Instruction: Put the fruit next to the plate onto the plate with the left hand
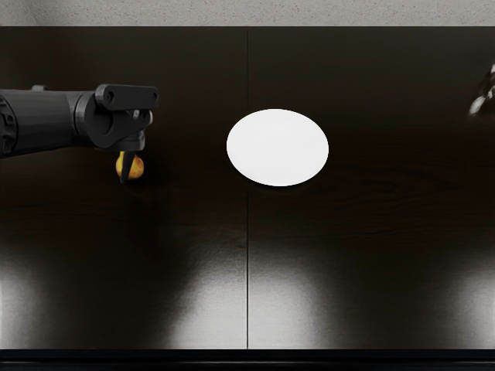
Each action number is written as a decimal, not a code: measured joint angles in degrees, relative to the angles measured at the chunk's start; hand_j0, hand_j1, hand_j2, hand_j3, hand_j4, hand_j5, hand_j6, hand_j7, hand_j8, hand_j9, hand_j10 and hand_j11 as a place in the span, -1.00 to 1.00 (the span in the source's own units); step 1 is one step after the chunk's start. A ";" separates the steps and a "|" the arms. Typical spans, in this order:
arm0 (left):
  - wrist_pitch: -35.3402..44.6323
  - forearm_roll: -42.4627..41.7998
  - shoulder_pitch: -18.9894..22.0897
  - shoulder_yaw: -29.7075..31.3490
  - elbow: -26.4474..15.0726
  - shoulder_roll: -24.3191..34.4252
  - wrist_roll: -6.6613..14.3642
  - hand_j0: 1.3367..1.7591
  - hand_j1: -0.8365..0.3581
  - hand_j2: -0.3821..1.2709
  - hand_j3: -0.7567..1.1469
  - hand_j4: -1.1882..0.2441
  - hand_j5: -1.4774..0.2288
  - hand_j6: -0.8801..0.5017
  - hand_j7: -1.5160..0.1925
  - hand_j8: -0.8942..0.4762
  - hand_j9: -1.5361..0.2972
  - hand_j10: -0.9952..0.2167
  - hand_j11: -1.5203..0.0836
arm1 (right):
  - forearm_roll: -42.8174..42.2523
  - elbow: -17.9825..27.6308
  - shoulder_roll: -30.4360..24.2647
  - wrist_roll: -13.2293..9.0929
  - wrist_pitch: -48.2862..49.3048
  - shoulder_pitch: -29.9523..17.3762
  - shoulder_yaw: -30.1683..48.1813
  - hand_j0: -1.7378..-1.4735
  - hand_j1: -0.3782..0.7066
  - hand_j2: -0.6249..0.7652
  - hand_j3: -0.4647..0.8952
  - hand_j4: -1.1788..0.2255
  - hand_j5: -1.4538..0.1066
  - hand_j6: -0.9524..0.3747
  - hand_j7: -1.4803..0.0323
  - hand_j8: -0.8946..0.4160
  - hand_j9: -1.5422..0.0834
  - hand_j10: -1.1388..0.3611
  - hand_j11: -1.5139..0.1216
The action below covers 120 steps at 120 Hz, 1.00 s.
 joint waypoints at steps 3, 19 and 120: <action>0.10 0.00 0.03 0.11 0.06 0.00 0.00 0.52 0.93 -0.53 -0.20 0.62 0.69 0.23 0.74 0.26 0.64 0.60 0.85 | 0.00 0.00 0.00 0.00 0.00 0.00 0.00 -0.40 -0.95 -0.10 -0.32 0.68 0.86 0.43 0.96 0.36 0.90 0.52 0.85; 0.39 0.00 0.81 0.40 0.26 0.00 0.00 0.52 0.93 -0.53 -0.20 0.62 0.69 0.23 0.74 0.26 0.64 0.60 0.85 | 0.00 0.00 0.00 -0.01 0.00 0.00 0.00 -0.40 -0.95 -0.10 -0.32 0.68 0.86 0.43 0.96 0.36 0.90 0.52 0.85; 1.99 -5.31 2.64 0.59 0.25 0.00 -0.21 0.52 -0.02 -0.37 -0.21 -0.09 -0.07 -0.41 -0.03 -0.37 -0.07 -0.25 0.05 | 0.00 0.00 0.00 0.00 0.00 0.00 0.00 -0.40 -0.95 -0.10 -0.32 0.68 0.86 0.44 0.96 0.37 0.90 0.52 0.85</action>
